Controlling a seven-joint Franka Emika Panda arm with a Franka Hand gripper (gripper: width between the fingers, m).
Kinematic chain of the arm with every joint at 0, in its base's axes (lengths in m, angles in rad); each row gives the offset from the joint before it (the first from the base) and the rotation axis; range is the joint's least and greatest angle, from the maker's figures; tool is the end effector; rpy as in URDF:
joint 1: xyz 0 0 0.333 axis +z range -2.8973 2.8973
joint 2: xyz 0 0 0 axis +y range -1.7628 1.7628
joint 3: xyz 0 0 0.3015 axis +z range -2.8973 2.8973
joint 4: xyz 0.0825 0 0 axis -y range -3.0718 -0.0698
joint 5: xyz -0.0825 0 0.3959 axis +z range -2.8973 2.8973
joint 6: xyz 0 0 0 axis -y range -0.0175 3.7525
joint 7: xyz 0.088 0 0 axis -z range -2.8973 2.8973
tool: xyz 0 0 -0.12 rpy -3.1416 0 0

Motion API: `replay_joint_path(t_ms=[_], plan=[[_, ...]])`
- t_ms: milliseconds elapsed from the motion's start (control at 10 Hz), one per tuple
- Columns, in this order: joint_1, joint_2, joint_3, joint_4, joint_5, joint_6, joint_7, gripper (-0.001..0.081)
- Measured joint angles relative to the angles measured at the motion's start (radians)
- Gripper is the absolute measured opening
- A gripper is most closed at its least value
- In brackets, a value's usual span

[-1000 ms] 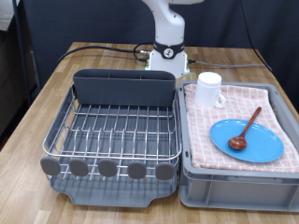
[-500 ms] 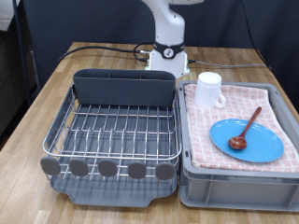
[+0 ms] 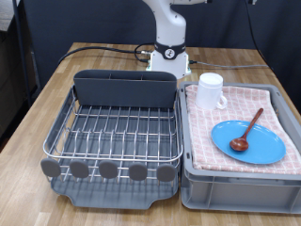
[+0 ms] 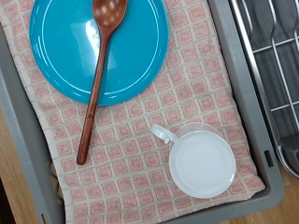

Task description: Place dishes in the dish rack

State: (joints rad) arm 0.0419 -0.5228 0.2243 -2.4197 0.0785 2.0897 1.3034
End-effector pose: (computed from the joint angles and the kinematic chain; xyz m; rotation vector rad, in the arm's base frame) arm 0.4164 0.1224 0.4798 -2.5943 1.5708 -0.2419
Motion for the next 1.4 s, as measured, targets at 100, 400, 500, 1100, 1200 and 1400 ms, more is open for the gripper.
replay_joint_path(t_ms=[100,400,500,1100,1200,1400], plan=[[-0.002,0.007,0.025,0.0,-0.01,0.01,0.045,0.0802],[-0.011,0.051,0.107,-0.002,-0.049,0.077,0.198,0.0802],[-0.012,0.07,0.124,-0.002,-0.064,0.11,0.231,0.0802],[-0.034,0.228,0.18,0.005,-0.19,0.242,0.349,0.0802],[-0.037,0.261,0.188,0.012,-0.218,0.247,0.378,0.0802],[-0.037,0.324,0.196,0.017,-0.245,0.303,0.417,0.0802]])
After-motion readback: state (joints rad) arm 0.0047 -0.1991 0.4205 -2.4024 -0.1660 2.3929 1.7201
